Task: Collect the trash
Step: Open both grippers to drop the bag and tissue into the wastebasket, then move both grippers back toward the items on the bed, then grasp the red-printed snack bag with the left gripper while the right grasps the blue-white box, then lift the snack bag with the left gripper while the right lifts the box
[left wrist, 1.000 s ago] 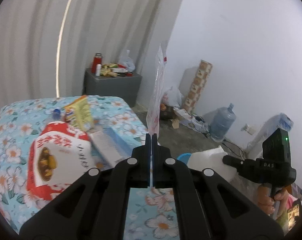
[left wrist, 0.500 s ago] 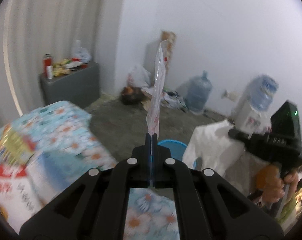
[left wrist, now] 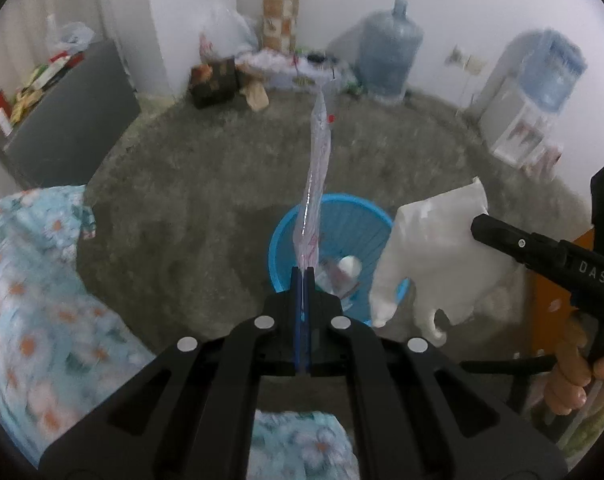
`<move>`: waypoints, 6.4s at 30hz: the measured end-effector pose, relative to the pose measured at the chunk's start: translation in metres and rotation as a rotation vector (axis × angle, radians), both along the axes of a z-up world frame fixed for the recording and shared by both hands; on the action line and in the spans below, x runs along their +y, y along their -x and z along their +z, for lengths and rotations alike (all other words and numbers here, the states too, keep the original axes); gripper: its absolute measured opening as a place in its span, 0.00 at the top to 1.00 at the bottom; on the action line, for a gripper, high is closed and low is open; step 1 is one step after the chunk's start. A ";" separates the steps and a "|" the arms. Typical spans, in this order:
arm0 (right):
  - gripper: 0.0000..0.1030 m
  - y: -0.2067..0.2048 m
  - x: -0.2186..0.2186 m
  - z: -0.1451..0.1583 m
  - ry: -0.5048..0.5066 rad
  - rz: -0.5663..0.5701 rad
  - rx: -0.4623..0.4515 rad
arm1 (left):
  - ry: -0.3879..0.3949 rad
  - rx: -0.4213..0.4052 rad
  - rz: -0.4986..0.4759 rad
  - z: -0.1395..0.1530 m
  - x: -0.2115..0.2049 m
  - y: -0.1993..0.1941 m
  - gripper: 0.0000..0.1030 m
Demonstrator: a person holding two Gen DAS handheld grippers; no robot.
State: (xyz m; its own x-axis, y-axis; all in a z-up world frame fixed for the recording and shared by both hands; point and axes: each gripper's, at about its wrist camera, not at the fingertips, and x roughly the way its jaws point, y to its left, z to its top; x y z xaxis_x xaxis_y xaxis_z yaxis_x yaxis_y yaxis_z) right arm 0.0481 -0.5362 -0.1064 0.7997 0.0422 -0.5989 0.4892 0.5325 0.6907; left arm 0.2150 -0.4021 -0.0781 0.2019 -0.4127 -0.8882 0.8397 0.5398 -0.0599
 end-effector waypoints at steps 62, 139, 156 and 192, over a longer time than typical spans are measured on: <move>0.10 -0.033 0.362 0.060 0.539 0.562 0.204 | 0.272 -0.321 0.629 0.111 0.445 0.143 0.34; 0.30 -0.151 0.439 0.067 0.555 0.812 0.259 | 0.102 -0.393 0.903 0.052 0.509 0.072 0.18; 0.30 -0.150 0.437 0.066 0.543 0.804 0.252 | 0.193 -0.334 0.951 0.056 0.538 0.080 0.46; 0.31 -0.098 0.405 0.083 0.321 0.728 0.148 | 1.388 0.510 0.610 0.073 0.625 0.117 0.52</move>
